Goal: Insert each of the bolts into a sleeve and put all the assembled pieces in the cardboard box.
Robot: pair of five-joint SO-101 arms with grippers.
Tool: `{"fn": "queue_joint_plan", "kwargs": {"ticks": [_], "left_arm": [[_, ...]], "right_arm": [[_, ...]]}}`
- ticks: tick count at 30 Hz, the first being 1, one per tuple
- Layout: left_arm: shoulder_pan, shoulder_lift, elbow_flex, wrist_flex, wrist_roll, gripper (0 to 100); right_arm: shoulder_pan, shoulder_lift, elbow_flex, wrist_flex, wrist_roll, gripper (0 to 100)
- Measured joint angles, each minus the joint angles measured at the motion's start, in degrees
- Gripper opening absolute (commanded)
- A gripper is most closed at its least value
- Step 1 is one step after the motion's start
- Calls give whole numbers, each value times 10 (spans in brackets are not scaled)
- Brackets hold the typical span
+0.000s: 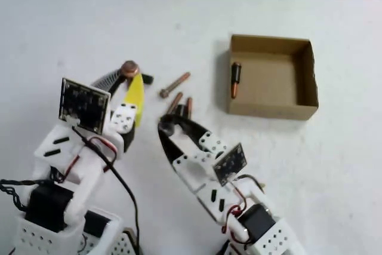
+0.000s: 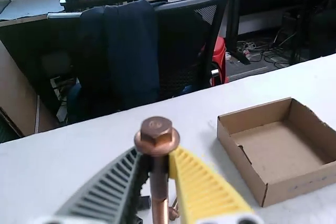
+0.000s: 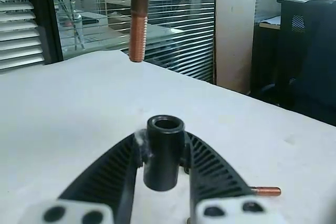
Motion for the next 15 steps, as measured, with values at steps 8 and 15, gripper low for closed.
{"fn": "queue_joint_plan", "kwargs": {"ticks": [8,15], "left_arm": [[60,0,0,-53,2,23],[79,-1,0,-64,60,23]], "right_arm": [[0,0,0,0,0,16],[0,0,0,4,0,16]]}}
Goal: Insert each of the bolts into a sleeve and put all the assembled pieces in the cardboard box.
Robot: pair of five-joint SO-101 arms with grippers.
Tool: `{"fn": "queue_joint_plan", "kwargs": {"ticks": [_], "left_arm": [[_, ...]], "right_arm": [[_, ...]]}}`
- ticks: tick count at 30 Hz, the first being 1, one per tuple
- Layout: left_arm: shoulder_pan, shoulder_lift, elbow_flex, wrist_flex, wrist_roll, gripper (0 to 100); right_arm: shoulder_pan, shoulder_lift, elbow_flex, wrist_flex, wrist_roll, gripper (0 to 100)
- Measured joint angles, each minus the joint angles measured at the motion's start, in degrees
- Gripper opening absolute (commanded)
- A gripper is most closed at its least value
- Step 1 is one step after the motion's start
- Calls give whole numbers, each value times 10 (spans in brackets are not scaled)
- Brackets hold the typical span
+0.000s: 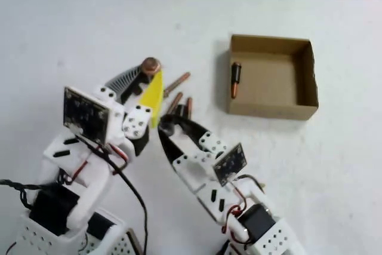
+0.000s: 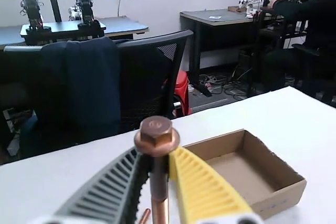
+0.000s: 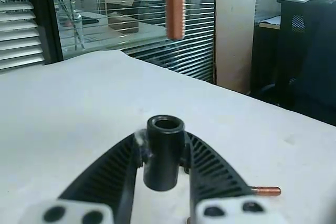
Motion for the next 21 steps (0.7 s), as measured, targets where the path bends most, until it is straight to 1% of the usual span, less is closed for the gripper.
{"fn": "queue_joint_plan", "kwargs": {"ticks": [2,4,9,21], "left_arm": [[0,0,0,0,25,23],[0,-2,16,0,33,23],[0,0,51,0,38,23],[0,0,53,0,38,23]], "right_arm": [[0,0,0,13,0,16],[0,0,0,18,0,16],[0,0,0,18,0,16],[-1,0,0,18,0,16]]}}
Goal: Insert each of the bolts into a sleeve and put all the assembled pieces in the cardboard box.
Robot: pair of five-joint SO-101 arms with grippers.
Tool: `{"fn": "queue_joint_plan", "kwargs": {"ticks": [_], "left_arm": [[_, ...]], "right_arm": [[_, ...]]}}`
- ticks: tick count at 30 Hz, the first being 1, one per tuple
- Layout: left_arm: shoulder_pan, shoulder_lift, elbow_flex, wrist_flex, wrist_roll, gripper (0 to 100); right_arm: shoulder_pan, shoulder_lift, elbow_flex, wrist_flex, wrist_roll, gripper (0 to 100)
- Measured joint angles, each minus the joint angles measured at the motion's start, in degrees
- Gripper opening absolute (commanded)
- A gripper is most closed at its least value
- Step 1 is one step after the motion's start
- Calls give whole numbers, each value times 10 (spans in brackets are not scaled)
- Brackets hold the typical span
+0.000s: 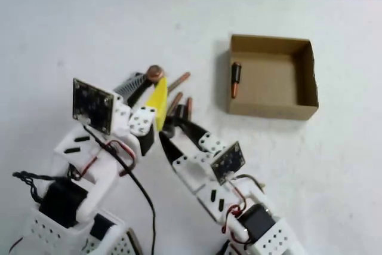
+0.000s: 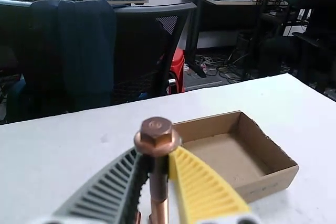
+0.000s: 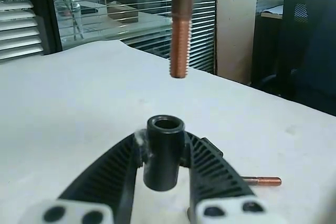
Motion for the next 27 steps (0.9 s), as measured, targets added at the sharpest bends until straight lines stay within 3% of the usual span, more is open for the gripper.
{"fn": "queue_joint_plan", "kwargs": {"ticks": [27], "left_arm": [[42,-164,134,0,18,23]], "right_arm": [[0,0,0,0,0,16]]}}
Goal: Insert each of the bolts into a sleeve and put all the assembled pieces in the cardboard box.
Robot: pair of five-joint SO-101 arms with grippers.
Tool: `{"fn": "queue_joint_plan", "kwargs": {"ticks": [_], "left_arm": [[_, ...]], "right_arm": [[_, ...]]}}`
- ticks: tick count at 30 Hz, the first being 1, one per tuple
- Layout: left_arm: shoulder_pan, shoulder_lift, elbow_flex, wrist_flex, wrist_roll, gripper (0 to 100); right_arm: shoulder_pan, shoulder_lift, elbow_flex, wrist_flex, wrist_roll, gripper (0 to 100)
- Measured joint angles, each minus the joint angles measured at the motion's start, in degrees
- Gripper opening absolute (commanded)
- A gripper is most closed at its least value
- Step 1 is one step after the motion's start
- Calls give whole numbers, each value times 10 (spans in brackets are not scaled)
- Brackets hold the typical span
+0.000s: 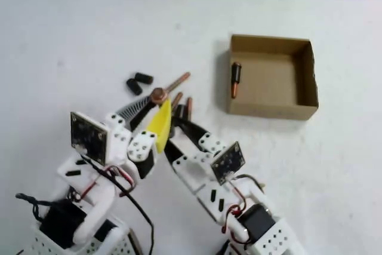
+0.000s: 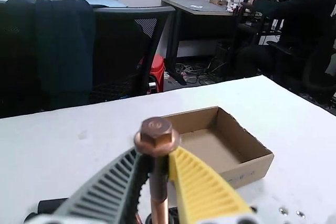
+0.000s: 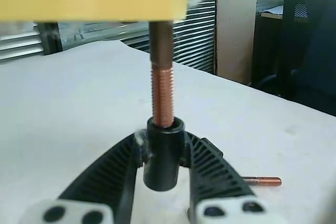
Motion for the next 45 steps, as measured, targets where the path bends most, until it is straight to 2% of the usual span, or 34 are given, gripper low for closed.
{"fn": "queue_joint_plan", "kwargs": {"ticks": [29,34,41,45], "left_arm": [[3,-9,78,26,-1,24],[4,-9,78,26,-54,24],[4,-9,78,26,-64,25],[4,-9,78,26,-64,107]], "right_arm": [[-3,0,0,0,-1,16],[-3,0,0,0,-2,16],[7,0,0,0,-2,16],[8,0,0,0,-2,16]]}}
